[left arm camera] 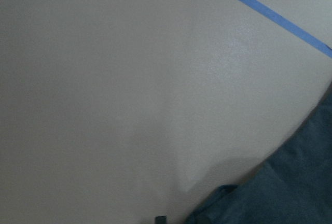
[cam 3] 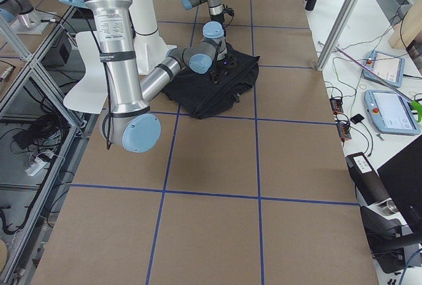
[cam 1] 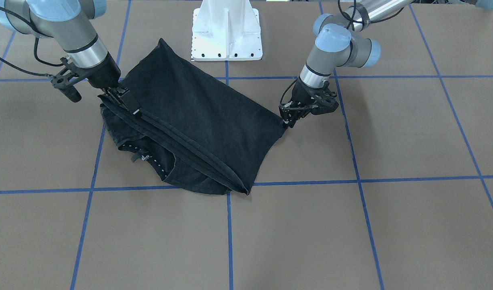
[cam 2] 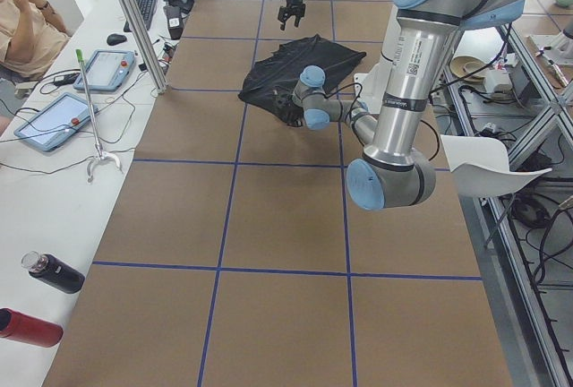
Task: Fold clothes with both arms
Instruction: 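Swing the left gripper away from the robot while the right gripper holds the collar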
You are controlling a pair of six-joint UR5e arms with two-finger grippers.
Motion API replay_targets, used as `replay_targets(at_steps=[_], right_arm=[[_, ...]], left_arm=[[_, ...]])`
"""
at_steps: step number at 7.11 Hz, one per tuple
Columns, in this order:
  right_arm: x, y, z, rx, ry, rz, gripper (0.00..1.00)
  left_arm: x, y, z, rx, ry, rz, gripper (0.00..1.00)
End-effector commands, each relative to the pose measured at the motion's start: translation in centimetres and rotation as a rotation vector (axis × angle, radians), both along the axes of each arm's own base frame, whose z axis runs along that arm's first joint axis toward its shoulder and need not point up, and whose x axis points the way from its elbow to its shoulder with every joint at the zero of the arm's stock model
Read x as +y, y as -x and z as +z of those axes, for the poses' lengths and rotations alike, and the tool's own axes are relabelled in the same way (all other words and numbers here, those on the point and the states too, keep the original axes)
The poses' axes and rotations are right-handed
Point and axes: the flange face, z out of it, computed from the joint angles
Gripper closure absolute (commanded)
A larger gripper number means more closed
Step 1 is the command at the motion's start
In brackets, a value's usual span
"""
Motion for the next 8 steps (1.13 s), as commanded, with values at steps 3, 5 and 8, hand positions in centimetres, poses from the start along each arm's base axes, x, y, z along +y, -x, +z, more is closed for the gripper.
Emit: replay_targets(at_steps=[3,5,8], right_arm=[[0.0,0.1,-0.1,-0.001,-0.001,-0.002,0.0],[0.1,0.0,-0.2,-0.004,0.0,-0.003,0.0],[-0.2,0.0,-0.6,-0.01,-0.007,0.003,0.0]], left_arm=[[-4.8,3.2,-1.6,-0.043,-0.13,-0.022,1.0],[-12.8,3.5,-4.4,-0.087,-0.228,-0.096,1.0],[-27.5,3.0,-5.8,-0.118,-0.345,-0.193,1.0]])
